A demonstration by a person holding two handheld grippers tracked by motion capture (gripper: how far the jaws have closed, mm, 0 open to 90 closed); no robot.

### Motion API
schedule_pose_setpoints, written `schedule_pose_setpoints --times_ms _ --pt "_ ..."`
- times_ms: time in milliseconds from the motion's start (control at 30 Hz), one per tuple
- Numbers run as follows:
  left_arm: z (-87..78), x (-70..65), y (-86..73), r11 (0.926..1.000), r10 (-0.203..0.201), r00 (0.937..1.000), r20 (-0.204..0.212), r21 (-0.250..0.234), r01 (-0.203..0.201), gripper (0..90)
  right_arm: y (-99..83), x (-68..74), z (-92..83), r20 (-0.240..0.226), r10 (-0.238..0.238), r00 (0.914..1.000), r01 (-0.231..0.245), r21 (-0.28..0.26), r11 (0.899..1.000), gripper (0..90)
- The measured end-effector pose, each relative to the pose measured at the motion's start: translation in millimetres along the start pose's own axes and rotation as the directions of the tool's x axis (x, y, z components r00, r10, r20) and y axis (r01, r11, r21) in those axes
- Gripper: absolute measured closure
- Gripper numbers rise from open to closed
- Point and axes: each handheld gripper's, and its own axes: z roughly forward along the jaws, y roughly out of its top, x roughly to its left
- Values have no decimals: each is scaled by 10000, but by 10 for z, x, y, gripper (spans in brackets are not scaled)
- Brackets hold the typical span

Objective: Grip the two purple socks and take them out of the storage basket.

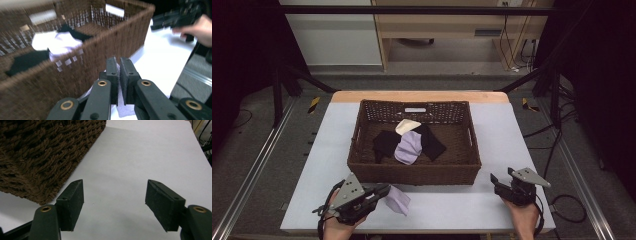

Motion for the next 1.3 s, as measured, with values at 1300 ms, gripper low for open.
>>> schedule_pose_setpoints --times_ms 1300 --pt "41 118 74 9995 -318 9959 -847 24 321 599 2 4 -4 -12 -9 10000 9 -315 9995 354"
